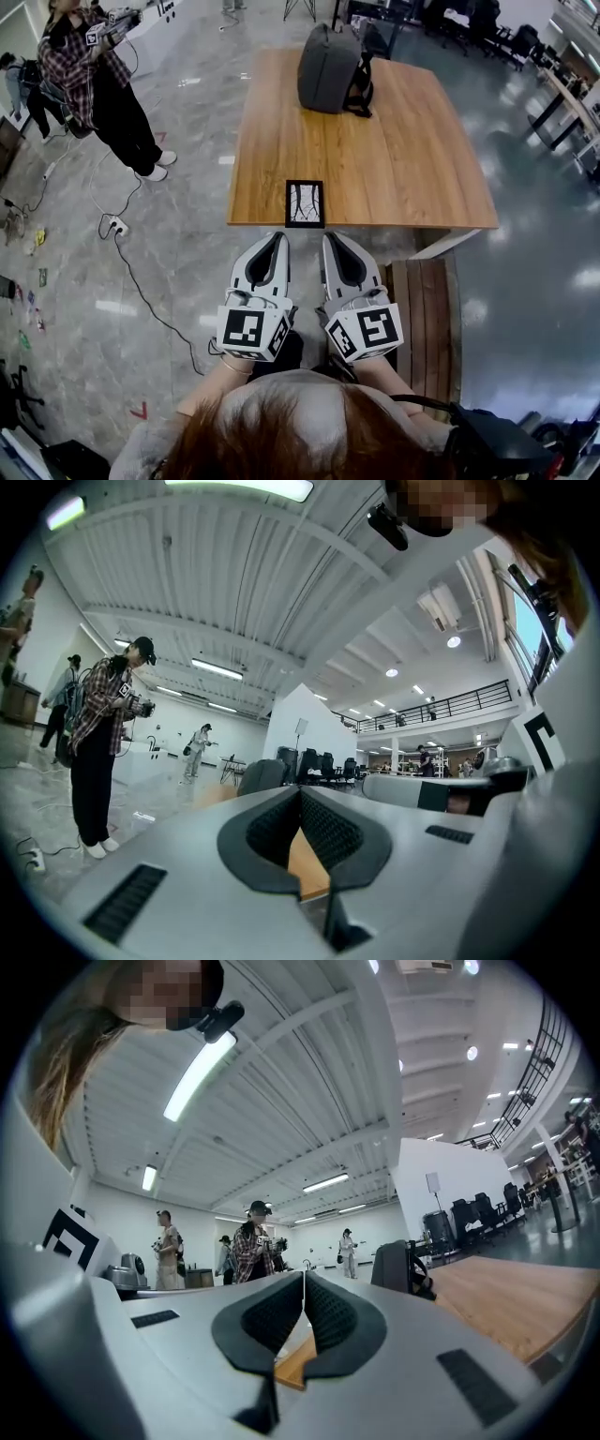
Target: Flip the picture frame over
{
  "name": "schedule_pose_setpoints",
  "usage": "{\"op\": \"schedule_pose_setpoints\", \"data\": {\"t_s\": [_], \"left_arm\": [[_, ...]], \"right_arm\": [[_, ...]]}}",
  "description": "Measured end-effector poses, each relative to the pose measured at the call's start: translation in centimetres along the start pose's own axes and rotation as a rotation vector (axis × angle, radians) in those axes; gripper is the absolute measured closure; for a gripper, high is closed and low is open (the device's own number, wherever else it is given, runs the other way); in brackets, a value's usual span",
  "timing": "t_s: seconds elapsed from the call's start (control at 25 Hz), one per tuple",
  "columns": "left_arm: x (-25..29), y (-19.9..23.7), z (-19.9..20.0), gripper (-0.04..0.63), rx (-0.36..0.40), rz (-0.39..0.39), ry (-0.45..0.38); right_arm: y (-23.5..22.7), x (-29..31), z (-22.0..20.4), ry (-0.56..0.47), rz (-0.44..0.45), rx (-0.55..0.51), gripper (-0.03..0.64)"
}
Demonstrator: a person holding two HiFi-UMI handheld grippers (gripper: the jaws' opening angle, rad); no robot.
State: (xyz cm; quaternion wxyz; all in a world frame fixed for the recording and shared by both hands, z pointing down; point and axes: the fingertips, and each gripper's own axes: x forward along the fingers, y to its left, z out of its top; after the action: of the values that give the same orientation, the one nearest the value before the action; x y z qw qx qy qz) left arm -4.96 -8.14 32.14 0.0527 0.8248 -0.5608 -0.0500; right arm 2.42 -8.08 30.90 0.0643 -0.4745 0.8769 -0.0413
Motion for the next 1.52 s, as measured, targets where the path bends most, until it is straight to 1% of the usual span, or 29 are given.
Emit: {"op": "schedule_pose_setpoints", "data": {"t_s": [0.16,0.32,0.4,0.52,0.64,0.72,0.8,0.88,0.96,1.04,1.16,1.28,1.36,1.52], "left_arm": [[3.7,2.4,1.1,0.589,0.004,-0.014,-0.013],[5.4,2.9,0.6,0.589,-0.013,-0.015,-0.005],[5.9,3.1,0.4,0.589,-0.017,-0.005,0.002],[6.1,3.2,0.3,0.589,-0.026,0.006,0.003],[6.3,4.2,0.2,0.589,-0.033,0.037,0.002],[6.3,5.0,-0.4,0.589,-0.043,0.061,0.009],[6.0,5.7,-1.3,0.589,-0.053,0.082,0.021],[5.6,6.4,-2.2,0.589,-0.061,0.106,0.035],[5.1,7.1,-3.0,0.589,-0.069,0.130,0.050],[4.7,7.8,-3.9,0.589,-0.078,0.147,0.064],[4.2,8.3,-4.7,0.589,-0.094,0.164,0.078],[3.7,8.9,-5.5,0.589,-0.108,0.180,0.093],[3.4,9.4,-6.0,0.589,-0.123,0.192,0.102],[3.2,10.3,-6.5,0.589,-0.127,0.211,0.109]], "right_arm": [[-1.2,3.8,0.8,-0.018,-0.002,-0.026,0.600],[-2.1,5.6,1.2,-0.023,-0.004,-0.077,0.600],[-2.5,6.2,1.3,-0.022,0.001,-0.085,0.600],[-2.9,6.9,0.5,0.017,0.030,-0.090,0.600],[-3.0,7.9,-1.0,0.068,0.058,-0.141,0.600],[-3.0,8.4,-2.6,0.119,0.073,-0.220,0.598],[-3.0,8.9,-5.0,0.183,0.097,-0.335,0.593],[-3.2,9.1,-8.5,0.277,0.117,-0.471,0.500],[-3.7,9.5,-12.6,0.365,0.138,-0.635,0.447],[-3.8,10.0,-16.4,0.436,0.174,-0.783,0.410],[-3.6,10.3,-20.6,0.510,0.238,-0.916,0.407],[-3.9,10.8,-23.8,0.560,0.268,-1.066,0.407],[-4.6,11.4,-25.8,0.591,0.279,-1.128,0.407],[-5.4,11.9,-28.7,0.651,0.299,-1.152,0.407]]}}
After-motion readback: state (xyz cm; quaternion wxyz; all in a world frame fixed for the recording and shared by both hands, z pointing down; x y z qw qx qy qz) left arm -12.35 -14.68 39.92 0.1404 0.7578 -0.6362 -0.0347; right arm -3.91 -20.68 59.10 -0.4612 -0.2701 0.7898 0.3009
